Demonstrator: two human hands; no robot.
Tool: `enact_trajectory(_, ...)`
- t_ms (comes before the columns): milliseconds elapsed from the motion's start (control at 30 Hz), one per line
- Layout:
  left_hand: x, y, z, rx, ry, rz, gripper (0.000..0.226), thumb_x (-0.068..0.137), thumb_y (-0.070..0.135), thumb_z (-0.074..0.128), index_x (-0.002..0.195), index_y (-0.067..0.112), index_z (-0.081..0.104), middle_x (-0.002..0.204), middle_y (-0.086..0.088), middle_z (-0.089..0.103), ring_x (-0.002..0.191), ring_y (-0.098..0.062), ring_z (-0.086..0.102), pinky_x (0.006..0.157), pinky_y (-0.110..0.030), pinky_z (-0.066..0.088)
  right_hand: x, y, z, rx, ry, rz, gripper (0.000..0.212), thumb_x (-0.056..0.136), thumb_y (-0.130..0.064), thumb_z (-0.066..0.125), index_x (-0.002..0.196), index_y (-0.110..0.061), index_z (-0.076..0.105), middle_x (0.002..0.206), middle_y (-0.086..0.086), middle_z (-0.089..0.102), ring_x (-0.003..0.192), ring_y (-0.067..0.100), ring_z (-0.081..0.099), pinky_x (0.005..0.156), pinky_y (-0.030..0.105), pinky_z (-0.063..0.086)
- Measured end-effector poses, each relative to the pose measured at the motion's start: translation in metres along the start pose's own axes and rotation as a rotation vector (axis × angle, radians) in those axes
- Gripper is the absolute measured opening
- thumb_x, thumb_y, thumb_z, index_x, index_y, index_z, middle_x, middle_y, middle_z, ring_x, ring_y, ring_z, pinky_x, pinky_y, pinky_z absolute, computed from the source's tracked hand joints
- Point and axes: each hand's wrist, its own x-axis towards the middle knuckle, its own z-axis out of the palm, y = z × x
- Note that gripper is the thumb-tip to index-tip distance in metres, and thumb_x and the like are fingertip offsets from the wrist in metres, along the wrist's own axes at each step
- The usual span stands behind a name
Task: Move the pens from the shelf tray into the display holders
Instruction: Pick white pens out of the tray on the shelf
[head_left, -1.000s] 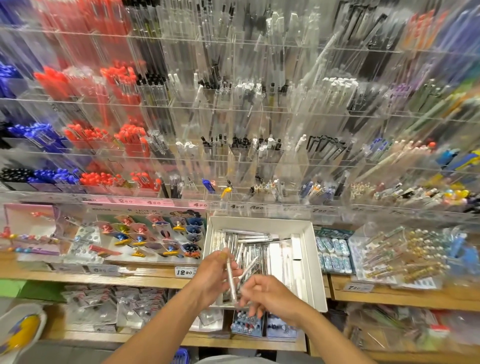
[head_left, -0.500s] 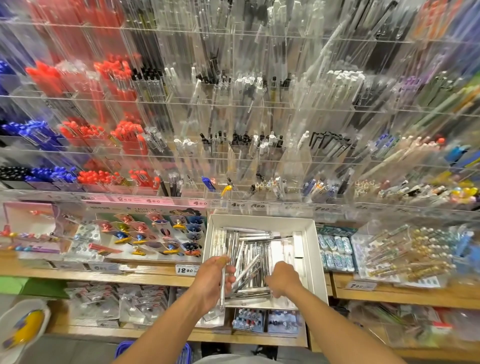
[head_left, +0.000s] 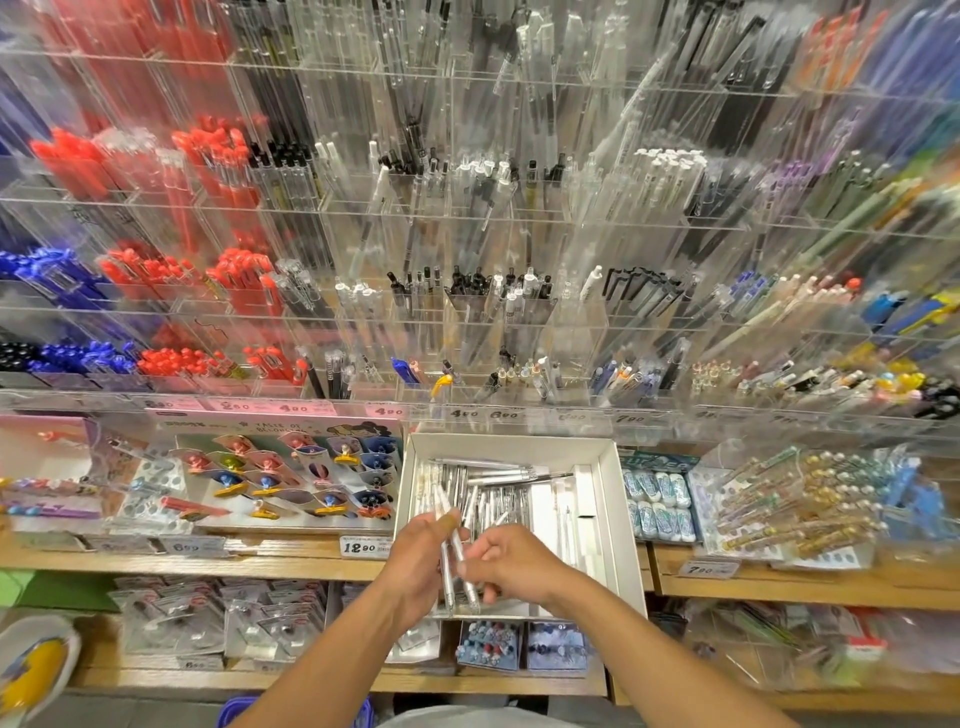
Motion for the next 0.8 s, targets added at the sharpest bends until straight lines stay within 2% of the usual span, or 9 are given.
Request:
enact_trajectory(67, 0.001, -0.002, 0.001, 0.018, 0.032, 0.008, 0.022, 0.102, 0.022, 0.051, 0.110, 0.001, 0.052, 0.094, -0.016, 0.057, 0.078, -0.027, 0.061, 0.070, -0.042, 0.056, 0.005, 0.002, 0.000, -0.034, -0.029, -0.016, 0.011, 0.088, -0.025, 0.072, 0.090, -0.016, 0.067, 0.082, -0.003, 0.072, 0.061, 0.004, 0.065, 0.066, 0.021, 0.055)
enact_trajectory(133, 0.001, -0.004, -0.001, 0.000, 0.060, 0.009, 0.022, 0.104, 0.019, 0.046, 0.112, 0.000, 0.052, 0.084, -0.013, 0.058, 0.067, -0.023, 0.060, 0.059, -0.037, 0.055, 0.011, 0.007, -0.005, -0.113, -0.002, -0.029, 0.016, 0.092, -0.032, 0.066, 0.086, -0.017, 0.068, 0.084, -0.001, 0.074, 0.061, 0.006, 0.064, 0.071, 0.026, 0.056)
enact_trajectory(200, 0.002, -0.004, -0.006, -0.046, 0.081, 0.014, 0.020, 0.105, 0.018, 0.044, 0.114, 0.003, 0.052, 0.079, -0.009, 0.059, 0.062, -0.019, 0.057, 0.053, -0.030, 0.051, 0.018, 0.017, -0.017, -0.310, 0.145, -0.016, 0.024, 0.098, -0.031, 0.056, 0.091, -0.011, 0.068, 0.099, 0.002, 0.074, 0.063, 0.004, 0.062, 0.074, 0.026, 0.055)
enact_trajectory(267, 0.002, -0.004, -0.012, -0.087, 0.077, 0.016, 0.019, 0.105, 0.018, 0.044, 0.117, 0.006, 0.052, 0.080, -0.008, 0.059, 0.062, -0.018, 0.057, 0.054, -0.029, 0.051, 0.024, 0.032, -0.029, -0.563, 0.225, 0.032, 0.022, 0.100, -0.022, 0.051, 0.100, -0.009, 0.068, 0.115, 0.005, 0.069, 0.071, 0.008, 0.062, 0.073, 0.025, 0.053)
enact_trajectory(333, 0.003, -0.005, -0.017, -0.108, 0.064, 0.011, 0.019, 0.105, 0.017, 0.043, 0.119, 0.007, 0.050, 0.083, -0.009, 0.061, 0.062, -0.018, 0.058, 0.055, -0.030, 0.051, 0.028, 0.049, -0.037, -0.728, 0.144, 0.112, 0.019, 0.098, -0.015, 0.052, 0.110, -0.013, 0.067, 0.118, 0.005, 0.066, 0.092, 0.017, 0.064, 0.089, 0.032, 0.052)
enact_trajectory(400, 0.004, -0.005, -0.020, -0.120, 0.059, -0.002, 0.020, 0.106, 0.018, 0.042, 0.120, 0.007, 0.050, 0.086, -0.011, 0.064, 0.062, -0.019, 0.060, 0.054, -0.030, 0.052, 0.030, 0.059, -0.041, -0.832, 0.070, 0.145, 0.023, 0.095, -0.008, 0.052, 0.111, -0.017, 0.067, 0.120, 0.003, 0.065, 0.104, 0.021, 0.062, 0.094, 0.034, 0.050)
enact_trajectory(533, 0.004, -0.004, -0.023, -0.128, 0.063, -0.015, 0.022, 0.106, 0.019, 0.042, 0.121, 0.008, 0.053, 0.086, -0.010, 0.067, 0.062, -0.018, 0.062, 0.053, -0.030, 0.052, 0.034, 0.062, -0.038, -0.976, -0.014, 0.120, 0.027, 0.092, -0.004, 0.054, 0.117, -0.012, 0.062, 0.117, 0.009, 0.063, 0.101, 0.027, 0.062, 0.086, 0.033, 0.050)
enact_trajectory(633, 0.003, -0.003, -0.023, -0.119, 0.061, -0.019, 0.024, 0.105, 0.021, 0.044, 0.122, 0.008, 0.054, 0.087, -0.009, 0.067, 0.063, -0.018, 0.062, 0.056, -0.030, 0.051, 0.037, 0.068, -0.032, -0.981, -0.076, 0.152, 0.024, 0.091, -0.006, 0.058, 0.114, 0.001, 0.063, 0.117, 0.019, 0.065, 0.103, 0.034, 0.064, 0.089, 0.040, 0.054)
enact_trajectory(800, -0.003, 0.001, -0.025, -0.076, 0.078, -0.014, 0.022, 0.103, 0.019, 0.048, 0.122, 0.010, 0.057, 0.091, -0.010, 0.067, 0.067, -0.018, 0.062, 0.059, -0.031, 0.051, 0.029, 0.064, -0.044, -0.769, -0.054, 0.181, 0.014, 0.093, -0.012, 0.059, 0.104, -0.007, 0.065, 0.108, 0.008, 0.065, 0.072, 0.010, 0.053, 0.059, 0.018, 0.042)
